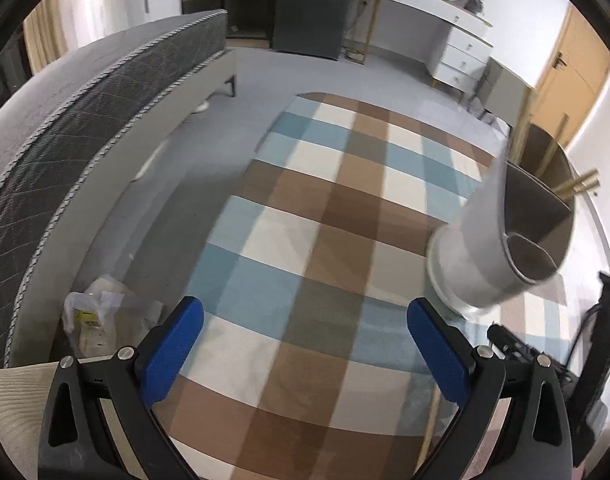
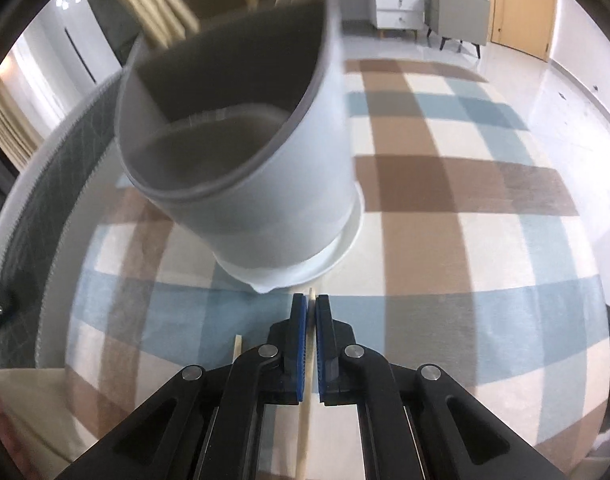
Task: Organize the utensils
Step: 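Lift the right tool's chopstick while the left tool pinches the last one, then carry both held chopsticks up above the divided holder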
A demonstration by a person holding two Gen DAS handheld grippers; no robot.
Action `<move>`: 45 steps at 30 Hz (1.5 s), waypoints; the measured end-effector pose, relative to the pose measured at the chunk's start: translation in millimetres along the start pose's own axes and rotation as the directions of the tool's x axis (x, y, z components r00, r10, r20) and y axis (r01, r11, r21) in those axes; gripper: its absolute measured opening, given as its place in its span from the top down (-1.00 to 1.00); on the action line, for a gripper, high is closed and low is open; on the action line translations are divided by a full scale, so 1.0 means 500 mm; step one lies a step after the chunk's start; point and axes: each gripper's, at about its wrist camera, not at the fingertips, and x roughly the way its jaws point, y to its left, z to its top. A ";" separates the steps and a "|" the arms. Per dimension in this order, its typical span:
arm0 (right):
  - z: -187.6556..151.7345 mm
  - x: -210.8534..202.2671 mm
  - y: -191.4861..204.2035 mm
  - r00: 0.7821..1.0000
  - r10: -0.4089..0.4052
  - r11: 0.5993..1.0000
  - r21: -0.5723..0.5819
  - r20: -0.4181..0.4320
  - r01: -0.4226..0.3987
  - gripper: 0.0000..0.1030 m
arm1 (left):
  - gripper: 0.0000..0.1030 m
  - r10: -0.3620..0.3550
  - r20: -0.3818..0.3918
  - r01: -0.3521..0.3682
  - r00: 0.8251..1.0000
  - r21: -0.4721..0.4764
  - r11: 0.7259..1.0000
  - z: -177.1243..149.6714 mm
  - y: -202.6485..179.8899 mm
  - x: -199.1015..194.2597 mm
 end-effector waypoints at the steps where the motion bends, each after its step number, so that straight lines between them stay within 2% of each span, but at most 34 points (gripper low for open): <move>1: 0.000 -0.010 0.003 1.000 0.008 1.000 0.010 0.017 -0.008 0.94 | -0.93 -0.019 -0.011 0.019 1.000 0.009 1.000 -0.003 -0.005 0.002; 4: -0.006 -0.053 -0.028 0.997 0.046 0.997 0.056 0.066 -0.049 0.94 | -0.93 -0.088 -0.070 0.090 0.994 0.036 0.995 -0.016 -0.027 0.015; 7: -0.013 -0.084 -0.062 0.992 0.077 0.992 0.091 0.103 -0.087 0.94 | -0.93 -0.158 -0.136 0.166 0.978 0.049 0.985 -0.033 -0.051 0.033; 10: -0.004 -0.093 -0.065 0.988 0.094 0.987 0.114 0.126 -0.109 0.94 | -0.92 -0.182 -0.178 0.198 0.967 0.079 0.977 -0.050 -0.079 0.045; 15: -0.016 -0.105 -0.104 0.982 0.097 0.981 0.152 0.159 -0.122 0.94 | -0.90 -0.180 -0.234 0.227 0.955 0.189 0.955 -0.088 -0.139 0.060; 19: -0.018 -0.104 -0.142 0.979 0.103 0.967 0.214 0.176 -0.140 0.94 | -0.59 -0.153 -0.288 0.226 0.945 0.238 0.945 -0.113 -0.171 0.084; 21: -0.018 -0.107 -0.158 0.976 0.109 0.960 0.237 0.187 -0.153 0.94 | -0.57 -0.130 -0.295 0.212 0.947 0.267 0.940 -0.122 -0.186 0.092; 23: -0.018 -0.111 -0.168 0.973 0.118 0.952 0.255 0.197 -0.167 0.94 | -0.56 -0.086 -0.281 0.172 0.956 0.297 0.939 -0.125 -0.199 0.100; 27: -0.018 -0.122 -0.180 0.966 0.142 0.939 0.279 0.214 -0.200 0.94 | -0.53 -0.047 -0.284 0.137 0.958 0.307 0.942 -0.125 -0.213 0.118; 31: -0.015 -0.127 -0.187 0.962 0.151 0.932 0.293 0.226 -0.215 0.94 | -0.28 -0.001 -0.299 0.106 0.954 0.335 0.936 -0.133 -0.232 0.136; 32: -0.015 -0.127 -0.189 0.962 0.152 0.929 0.299 0.226 -0.217 0.94 | -0.16 0.013 -0.303 0.097 0.953 0.346 0.933 -0.136 -0.237 0.141; 33: -0.015 -0.128 -0.191 0.961 0.154 0.927 0.304 0.228 -0.221 0.94 | -0.12 0.025 -0.287 0.085 0.958 0.363 0.928 -0.135 -0.244 0.140; 35: -0.013 -0.127 -0.191 0.961 0.156 0.926 0.306 0.228 -0.222 0.94 | 0.02 0.018 -0.287 0.092 0.958 0.365 0.926 -0.135 -0.252 0.140; 36: -0.012 -0.128 -0.190 0.962 0.147 0.928 0.305 0.229 -0.215 0.94 | 0.16 0.016 -0.287 0.093 0.958 0.363 0.927 -0.133 -0.256 0.139; 38: -0.010 -0.128 -0.188 0.962 0.143 0.931 0.299 0.231 -0.211 0.94 | 0.57 0.012 -0.284 0.097 0.959 0.368 0.925 -0.132 -0.266 0.136; 39: -0.009 -0.129 -0.188 0.962 0.140 0.931 0.299 0.233 -0.208 0.94 | 0.97 0.003 -0.291 0.111 0.957 0.374 0.921 -0.132 -0.273 0.135; 42: -0.008 -0.132 -0.190 0.963 0.137 0.929 0.306 0.232 -0.206 0.93 | 0.98 0.013 -0.301 0.116 0.953 0.405 0.907 -0.128 -0.293 0.138; 45: -0.006 -0.136 -0.189 0.962 0.130 0.932 0.302 0.239 -0.201 0.94 | 0.98 -0.012 -0.296 0.131 0.955 0.384 0.914 -0.120 -0.297 0.133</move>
